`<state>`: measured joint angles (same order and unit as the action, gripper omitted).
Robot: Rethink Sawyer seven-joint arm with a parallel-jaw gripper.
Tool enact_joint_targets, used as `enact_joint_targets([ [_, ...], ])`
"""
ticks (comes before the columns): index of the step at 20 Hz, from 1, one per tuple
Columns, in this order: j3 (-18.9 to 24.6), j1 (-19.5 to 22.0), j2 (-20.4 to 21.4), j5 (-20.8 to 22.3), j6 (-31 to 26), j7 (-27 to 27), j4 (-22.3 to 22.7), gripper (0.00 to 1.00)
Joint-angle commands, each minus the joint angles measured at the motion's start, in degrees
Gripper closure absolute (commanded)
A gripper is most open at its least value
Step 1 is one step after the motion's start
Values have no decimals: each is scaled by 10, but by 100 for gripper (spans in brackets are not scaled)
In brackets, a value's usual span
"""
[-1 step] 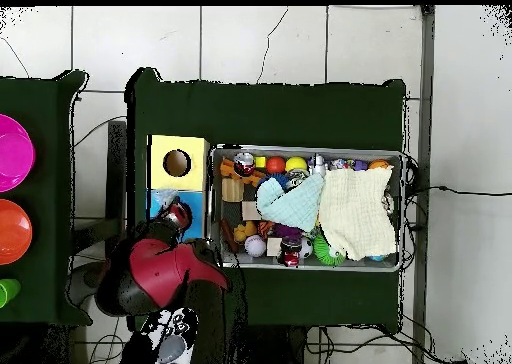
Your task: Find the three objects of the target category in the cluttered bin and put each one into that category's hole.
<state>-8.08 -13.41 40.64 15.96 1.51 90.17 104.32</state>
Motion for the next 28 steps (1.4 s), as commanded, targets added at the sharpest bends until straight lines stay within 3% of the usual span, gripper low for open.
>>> enact_joint_targets([
  [1,35,29,-62,-15,-98,59,-32,100],
  [13,-48,-9,-183,-47,-305,74,-164,100],
  [18,-47,1,-199,-34,-364,61,-191,100],
  [21,-58,-9,-217,-23,-452,53,-230,100],
  [23,-62,-13,-225,-18,-480,58,-245,100],
  [24,-59,-12,-227,-11,-494,63,-251,0],
  [28,-62,-17,-233,-6,-519,68,-263,0],
])
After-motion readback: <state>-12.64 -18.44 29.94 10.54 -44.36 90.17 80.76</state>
